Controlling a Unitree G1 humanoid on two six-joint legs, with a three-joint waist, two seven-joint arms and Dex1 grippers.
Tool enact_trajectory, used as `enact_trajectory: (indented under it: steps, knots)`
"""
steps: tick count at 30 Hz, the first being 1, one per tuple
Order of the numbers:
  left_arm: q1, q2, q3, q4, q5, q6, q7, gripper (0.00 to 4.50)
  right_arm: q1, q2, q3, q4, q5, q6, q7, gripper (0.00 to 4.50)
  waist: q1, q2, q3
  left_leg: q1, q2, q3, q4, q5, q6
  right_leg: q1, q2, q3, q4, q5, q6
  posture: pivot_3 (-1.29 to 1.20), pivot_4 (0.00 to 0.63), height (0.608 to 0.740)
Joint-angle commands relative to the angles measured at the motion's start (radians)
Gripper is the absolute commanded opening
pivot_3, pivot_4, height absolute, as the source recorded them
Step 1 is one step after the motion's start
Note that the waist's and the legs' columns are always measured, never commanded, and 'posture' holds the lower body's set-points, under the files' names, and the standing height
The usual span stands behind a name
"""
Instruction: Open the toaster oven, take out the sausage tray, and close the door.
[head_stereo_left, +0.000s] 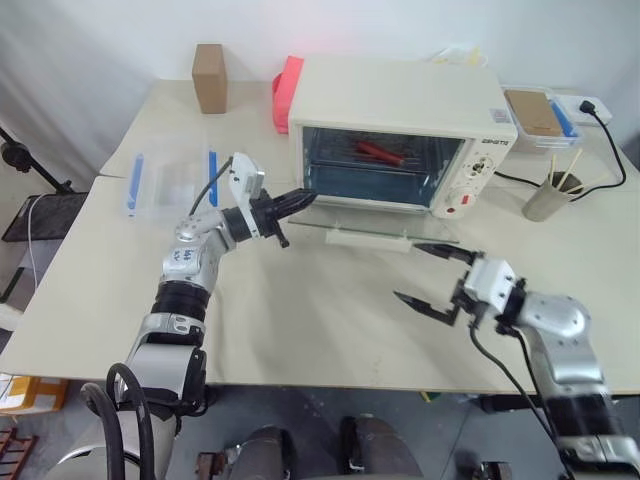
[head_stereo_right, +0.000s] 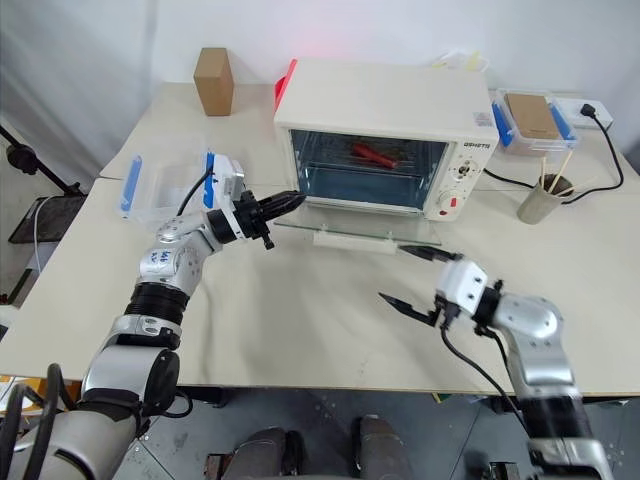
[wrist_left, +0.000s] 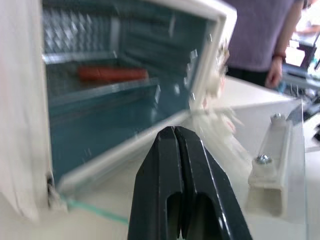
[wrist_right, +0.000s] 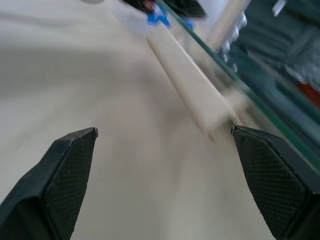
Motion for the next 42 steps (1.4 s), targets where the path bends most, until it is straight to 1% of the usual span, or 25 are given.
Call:
enact_trajectory:
  steps: [1,4,6,8,9,12,14,15,16,18,20,22,24,26,28,29,32,35,39,41,42]
  knots:
    - [0.038,0.028,-0.027,-0.020,0.046,-0.056,-0.050,0.02,0.138,-0.036,-0.138,-0.091,0.022,0.005,-0.076,4.50,0.006,0.000,0.000,0.001,0.000,0.000,0.000,0.000,0.000,0.000,0.000,0.000,0.000,0.000,0.000,0.00,0.150,0.740]
    - [0.083,0.036,-0.041,-0.043,0.072,-0.079,-0.059,0.02,0.209,-0.055,-0.205,-0.151,0.035,0.044,-0.124,4.50,-0.002,0.000,0.000,0.002,0.000,0.001,0.000,0.000,0.000,0.001,0.001,0.002,0.001,0.000,0.000,0.00,0.150,0.740]
    - [0.109,0.039,-0.040,-0.056,0.080,-0.084,-0.051,0.02,0.214,-0.067,-0.226,-0.193,0.043,0.087,-0.153,4.50,-0.010,0.000,0.000,0.004,0.000,0.002,0.000,0.000,0.000,0.003,0.001,0.003,0.001,0.000,0.000,0.00,0.150,0.740]
    - [0.137,0.043,-0.041,-0.079,0.083,-0.084,-0.048,0.02,0.199,-0.082,-0.218,-0.235,0.068,0.155,-0.166,4.50,-0.017,0.000,0.000,0.006,0.000,0.001,-0.001,0.000,0.000,0.004,0.001,0.002,0.002,0.000,0.000,0.00,0.150,0.740]
    - [0.151,0.046,-0.043,-0.092,0.087,-0.083,-0.044,0.02,0.178,-0.093,-0.202,-0.263,0.081,0.204,-0.171,4.50,-0.018,0.000,0.000,0.007,0.000,0.001,-0.001,0.000,-0.001,0.005,0.001,0.002,0.002,0.000,0.000,0.00,0.150,0.740]
    - [0.190,0.048,-0.040,-0.129,0.090,-0.076,-0.024,0.02,0.048,-0.099,-0.120,-0.313,0.044,0.295,-0.218,4.50,-0.025,0.000,0.000,0.009,0.000,0.002,-0.002,0.000,-0.001,0.005,0.001,0.003,0.002,0.000,0.000,0.00,0.150,0.740]
    - [0.219,0.052,-0.028,-0.166,0.082,-0.038,0.011,0.02,-0.071,-0.075,-0.025,-0.309,-0.017,0.336,-0.247,4.50,-0.023,0.000,0.000,0.010,0.001,0.002,-0.002,0.000,-0.001,0.006,0.001,0.004,0.002,0.000,0.000,0.00,0.150,0.740]
    - [0.228,0.052,-0.020,-0.181,0.078,-0.015,0.032,0.39,-0.117,-0.062,0.012,-0.304,-0.039,0.345,-0.258,4.50,-0.022,0.000,0.000,0.010,0.001,0.001,-0.002,0.000,-0.001,0.006,0.001,0.003,0.003,0.000,0.000,0.00,0.150,0.740]
    - [0.240,0.054,-0.012,-0.202,0.068,0.000,0.039,0.54,-0.163,-0.048,0.051,-0.292,-0.065,0.353,-0.272,4.50,-0.021,0.000,0.000,0.010,0.001,0.002,-0.002,0.000,-0.001,0.005,0.001,0.003,0.002,0.000,0.000,0.00,0.150,0.740]
    - [0.265,0.058,0.004,-0.259,0.043,0.035,0.049,1.15,-0.244,-0.030,0.126,-0.251,-0.187,0.354,-0.329,4.50,-0.019,0.000,0.000,0.009,0.001,0.001,-0.002,0.000,-0.001,0.005,0.001,0.003,0.002,0.000,0.000,0.00,0.150,0.740]
    - [0.289,0.056,0.027,-0.321,0.007,0.074,0.058,1.79,-0.319,0.000,0.187,-0.199,-0.255,0.376,-0.368,4.50,-0.018,0.000,0.000,0.008,0.001,0.001,-0.002,0.000,-0.001,0.005,0.000,0.003,0.002,0.000,0.000,0.00,0.150,0.740]
    - [0.327,0.060,0.050,-0.403,-0.033,0.120,0.064,2.41,-0.405,0.036,0.246,-0.119,-0.334,0.351,-0.412,4.50,-0.019,0.000,0.000,0.006,0.000,0.001,-0.001,0.000,0.000,0.004,0.000,0.002,0.002,0.000,0.000,0.00,0.150,0.740]
    - [0.408,0.066,0.091,-0.539,-0.082,0.160,0.089,3.05,-0.558,0.114,0.327,0.073,-0.453,0.279,-0.515,4.50,-0.029,0.000,0.000,0.001,0.000,0.000,0.002,0.000,0.001,0.001,-0.001,0.002,0.002,0.000,0.000,0.00,0.150,0.740]
    - [0.485,0.062,0.144,-0.663,-0.121,0.182,0.151,3.68,-0.705,0.171,0.421,0.284,-0.599,0.239,-0.627,4.50,-0.044,0.000,0.000,0.000,0.000,0.002,0.003,0.000,0.001,-0.002,-0.001,0.004,0.005,0.000,0.000,0.00,0.150,0.740]
    - [0.540,0.063,0.171,-0.744,-0.138,0.193,0.195,4.31,-0.806,0.207,0.476,0.442,-0.690,0.205,-0.717,4.50,-0.048,0.000,0.000,0.000,0.001,0.002,0.003,0.000,0.000,-0.003,-0.001,0.002,0.007,0.000,0.000,0.00,0.150,0.740]
    - [0.566,0.064,0.175,-0.778,-0.145,0.199,0.205,4.45,-0.847,0.225,0.492,0.509,-0.712,0.175,-0.750,4.50,-0.049,0.000,0.000,0.000,0.001,0.001,0.002,0.001,-0.001,-0.004,-0.001,0.002,0.009,0.000,-0.001,0.00,0.150,0.740]
    - [0.620,0.052,0.191,-0.850,-0.174,0.233,0.256,4.45,-0.956,0.277,0.525,0.692,-0.757,0.118,-0.835,4.50,-0.048,0.000,0.000,-0.003,0.001,0.001,0.001,0.001,-0.002,-0.008,-0.001,0.002,0.014,-0.001,-0.001,0.00,0.150,0.740]
    - [0.651,0.047,0.181,-0.891,-0.171,0.237,0.283,4.45,-1.049,0.326,0.558,0.862,-0.799,0.099,-0.898,4.50,-0.051,0.000,0.000,-0.004,0.001,0.002,0.002,0.001,-0.001,-0.009,-0.001,0.003,0.014,0.000,-0.001,0.00,0.150,0.740]
    - [0.656,0.041,0.164,-0.908,-0.168,0.238,0.302,4.45,-1.123,0.365,0.572,1.003,-0.824,0.070,-0.965,4.50,-0.053,0.000,0.000,-0.004,0.001,0.002,0.002,0.001,-0.001,-0.009,-0.001,0.003,0.014,0.000,-0.001,0.00,0.150,0.740]
    - [0.649,0.043,0.158,-0.904,-0.166,0.233,0.303,4.45,-1.151,0.378,0.582,1.062,-0.838,0.077,-0.974,4.50,-0.054,0.000,0.000,-0.004,0.001,0.003,0.001,0.001,-0.002,-0.009,-0.001,0.003,0.014,0.000,-0.001,0.00,0.150,0.740]
    - [0.643,0.042,0.155,-0.900,-0.165,0.231,0.305,4.49,-1.162,0.383,0.584,1.087,-0.841,0.083,-0.980,4.31,-0.054,0.000,0.000,-0.004,0.001,0.003,0.001,0.001,-0.002,-0.009,-0.001,0.003,0.014,0.000,-0.001,0.00,0.150,0.740]
